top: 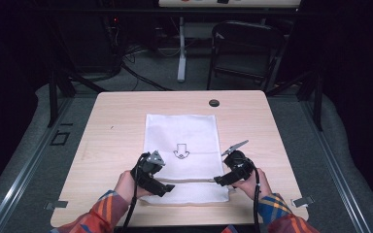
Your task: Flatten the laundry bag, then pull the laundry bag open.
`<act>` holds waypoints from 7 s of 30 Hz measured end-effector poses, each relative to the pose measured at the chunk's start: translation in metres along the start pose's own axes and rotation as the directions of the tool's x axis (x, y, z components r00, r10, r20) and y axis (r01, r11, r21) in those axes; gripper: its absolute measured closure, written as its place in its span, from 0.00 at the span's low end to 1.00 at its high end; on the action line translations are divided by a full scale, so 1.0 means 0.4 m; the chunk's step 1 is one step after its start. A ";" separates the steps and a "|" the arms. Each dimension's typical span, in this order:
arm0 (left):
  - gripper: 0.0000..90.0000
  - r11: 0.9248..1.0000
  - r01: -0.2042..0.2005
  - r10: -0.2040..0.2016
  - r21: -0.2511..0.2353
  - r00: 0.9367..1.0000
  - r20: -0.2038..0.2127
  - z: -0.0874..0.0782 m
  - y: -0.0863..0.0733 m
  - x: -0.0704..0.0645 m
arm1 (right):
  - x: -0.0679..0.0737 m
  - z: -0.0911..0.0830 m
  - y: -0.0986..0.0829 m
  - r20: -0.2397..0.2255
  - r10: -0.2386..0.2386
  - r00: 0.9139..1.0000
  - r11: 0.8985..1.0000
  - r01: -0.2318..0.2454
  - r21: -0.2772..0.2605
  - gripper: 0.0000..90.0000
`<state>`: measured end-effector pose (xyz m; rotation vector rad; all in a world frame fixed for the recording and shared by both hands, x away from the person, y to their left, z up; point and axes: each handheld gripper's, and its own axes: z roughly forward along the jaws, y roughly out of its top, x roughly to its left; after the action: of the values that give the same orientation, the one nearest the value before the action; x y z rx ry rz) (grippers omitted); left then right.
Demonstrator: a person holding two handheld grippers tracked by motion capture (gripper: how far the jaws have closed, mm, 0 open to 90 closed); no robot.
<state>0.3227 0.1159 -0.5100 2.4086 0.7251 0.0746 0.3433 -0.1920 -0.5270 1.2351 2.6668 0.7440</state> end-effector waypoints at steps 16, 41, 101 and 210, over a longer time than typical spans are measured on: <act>0.16 0.997 -0.071 0.071 -0.001 0.997 0.016 0.073 0.085 -0.020 | 0.011 -0.004 -0.004 -0.025 -0.009 1.000 1.000 0.009 -0.003 0.17; 0.17 0.995 -0.104 0.103 0.013 0.994 0.041 0.128 0.120 -0.039 | 0.016 0.008 0.001 -0.006 -0.032 0.999 0.999 0.032 0.012 0.26; 0.82 0.979 -0.202 0.196 0.030 0.972 0.133 0.310 0.187 -0.094 | -0.002 0.065 -0.022 -0.027 -0.022 0.999 0.999 0.023 0.027 0.98; 0.91 0.980 -0.197 0.198 -0.020 0.971 0.136 0.305 0.171 -0.074 | 0.015 0.077 -0.015 -0.068 -0.023 0.997 0.999 0.025 0.032 1.00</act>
<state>0.3576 -0.0112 -0.5659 2.4457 0.4207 -0.0085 0.3443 -0.1792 -0.5561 1.2039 2.7540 0.7551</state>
